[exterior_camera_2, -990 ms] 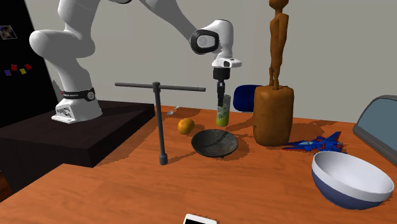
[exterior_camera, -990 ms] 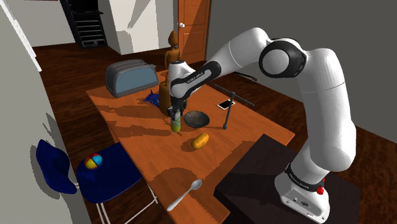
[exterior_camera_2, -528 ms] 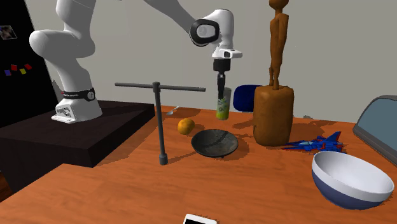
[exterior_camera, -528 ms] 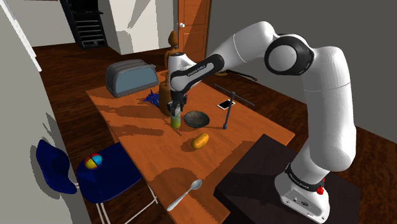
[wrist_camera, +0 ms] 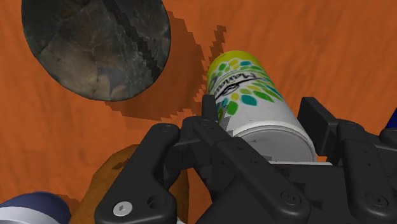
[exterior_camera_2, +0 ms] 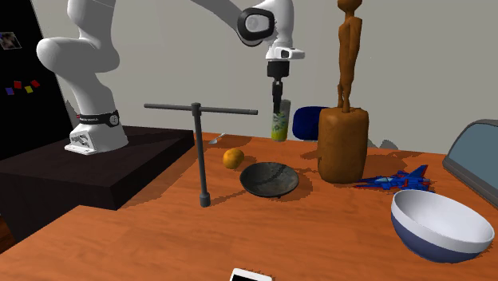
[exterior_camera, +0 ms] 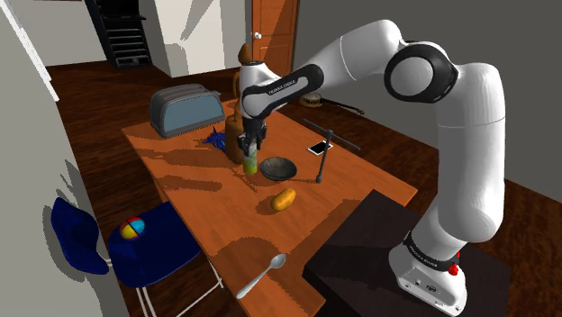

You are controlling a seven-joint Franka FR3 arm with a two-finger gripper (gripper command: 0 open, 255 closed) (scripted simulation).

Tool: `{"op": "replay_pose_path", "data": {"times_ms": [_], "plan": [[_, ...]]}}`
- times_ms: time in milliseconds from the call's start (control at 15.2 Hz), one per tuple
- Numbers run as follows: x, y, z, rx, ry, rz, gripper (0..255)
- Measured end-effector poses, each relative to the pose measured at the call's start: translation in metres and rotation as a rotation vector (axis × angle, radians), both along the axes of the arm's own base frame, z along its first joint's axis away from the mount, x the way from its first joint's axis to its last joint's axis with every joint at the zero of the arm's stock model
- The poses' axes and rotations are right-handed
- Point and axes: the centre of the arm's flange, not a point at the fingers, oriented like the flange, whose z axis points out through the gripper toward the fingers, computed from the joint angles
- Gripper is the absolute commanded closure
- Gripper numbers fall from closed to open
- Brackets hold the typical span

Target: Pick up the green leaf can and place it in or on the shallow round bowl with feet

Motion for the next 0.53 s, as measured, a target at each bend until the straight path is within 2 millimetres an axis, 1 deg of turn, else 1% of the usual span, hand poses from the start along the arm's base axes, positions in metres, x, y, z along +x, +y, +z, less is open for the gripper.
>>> {"op": "replay_pose_path", "data": {"times_ms": [198, 396, 462, 528], "plan": [[-0.001, -0.033, 0.009, 0.0, 0.0, -0.001, 255], [-0.006, -0.071, 0.019, -0.001, 0.0, -0.001, 255], [-0.008, -0.081, 0.023, -0.001, 0.0, -0.001, 255], [-0.007, -0.091, 0.025, 0.0, 0.0, -0.001, 255]]}}
